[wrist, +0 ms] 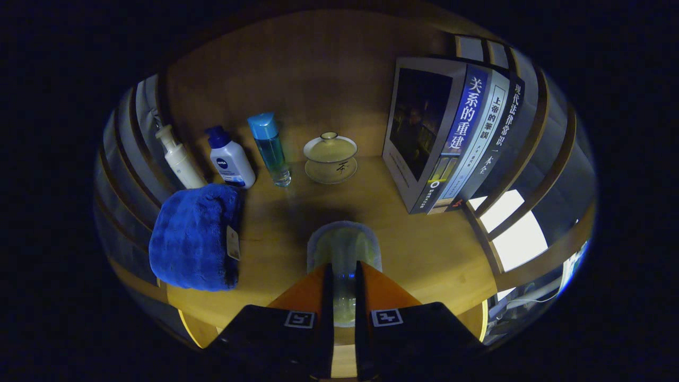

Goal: Pull open the drawer, take out the items inside it, and place them on the countertop above the cabinet.

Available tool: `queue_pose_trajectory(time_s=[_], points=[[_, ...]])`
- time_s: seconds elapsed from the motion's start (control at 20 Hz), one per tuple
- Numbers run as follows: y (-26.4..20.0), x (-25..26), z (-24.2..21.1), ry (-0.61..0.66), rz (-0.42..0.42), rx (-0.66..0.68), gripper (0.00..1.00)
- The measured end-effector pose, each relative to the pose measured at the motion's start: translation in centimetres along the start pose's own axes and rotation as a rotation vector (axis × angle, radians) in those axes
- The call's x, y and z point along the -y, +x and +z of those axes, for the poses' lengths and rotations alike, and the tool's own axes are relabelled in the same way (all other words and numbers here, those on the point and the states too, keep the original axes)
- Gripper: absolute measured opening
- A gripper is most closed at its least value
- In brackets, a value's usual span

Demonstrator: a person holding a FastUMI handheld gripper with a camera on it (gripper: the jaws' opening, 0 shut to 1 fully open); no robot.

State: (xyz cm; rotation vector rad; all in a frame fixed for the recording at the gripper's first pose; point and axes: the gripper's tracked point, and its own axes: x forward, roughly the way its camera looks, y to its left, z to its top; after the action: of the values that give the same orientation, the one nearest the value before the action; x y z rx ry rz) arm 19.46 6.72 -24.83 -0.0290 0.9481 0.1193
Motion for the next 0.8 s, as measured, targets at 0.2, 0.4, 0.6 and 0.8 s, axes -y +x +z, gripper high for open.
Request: queue_pose_trajectory(time_s=[0.2, 0.4, 0.6, 0.8], points=[[-0.1, 0.7, 0.2, 0.015, 0.003, 0.079, 0.33], [-1.8, 1.0, 0.3, 0.062, 0.018, 0.188, 0.71], [-6.0, 0.9, -0.7, -0.028, -0.01, 0.306, 0.95], [-11.8, -1.2, -1.8, -0.089, 0.001, 0.466, 1.0]])
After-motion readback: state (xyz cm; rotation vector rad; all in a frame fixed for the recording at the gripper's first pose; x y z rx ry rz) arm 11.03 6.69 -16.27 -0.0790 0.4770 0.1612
